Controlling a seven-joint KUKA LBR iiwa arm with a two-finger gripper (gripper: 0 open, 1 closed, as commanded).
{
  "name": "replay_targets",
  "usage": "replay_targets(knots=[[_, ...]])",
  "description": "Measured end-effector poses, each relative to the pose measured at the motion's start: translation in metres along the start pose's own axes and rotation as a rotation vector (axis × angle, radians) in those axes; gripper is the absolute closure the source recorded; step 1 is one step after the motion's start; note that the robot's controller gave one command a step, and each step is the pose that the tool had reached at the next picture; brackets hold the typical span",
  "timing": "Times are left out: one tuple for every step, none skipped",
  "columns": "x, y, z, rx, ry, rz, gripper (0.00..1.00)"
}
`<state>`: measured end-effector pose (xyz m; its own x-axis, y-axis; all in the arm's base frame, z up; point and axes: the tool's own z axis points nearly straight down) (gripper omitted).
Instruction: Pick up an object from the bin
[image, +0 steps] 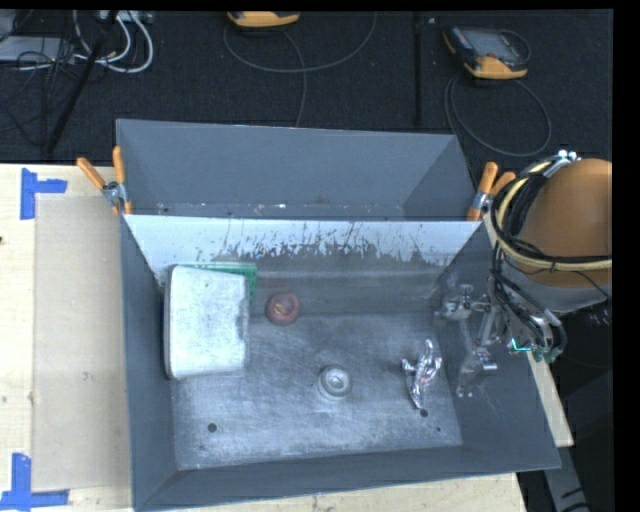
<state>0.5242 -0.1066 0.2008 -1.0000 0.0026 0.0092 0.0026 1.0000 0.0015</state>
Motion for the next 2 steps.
replay_targets(knots=[[-0.0363,-0.0324,0.118,0.001,-0.004,-0.457,0.0],[-0.0373,-0.0319,0.1164,0.002,-0.007,-0.46,1.0]])
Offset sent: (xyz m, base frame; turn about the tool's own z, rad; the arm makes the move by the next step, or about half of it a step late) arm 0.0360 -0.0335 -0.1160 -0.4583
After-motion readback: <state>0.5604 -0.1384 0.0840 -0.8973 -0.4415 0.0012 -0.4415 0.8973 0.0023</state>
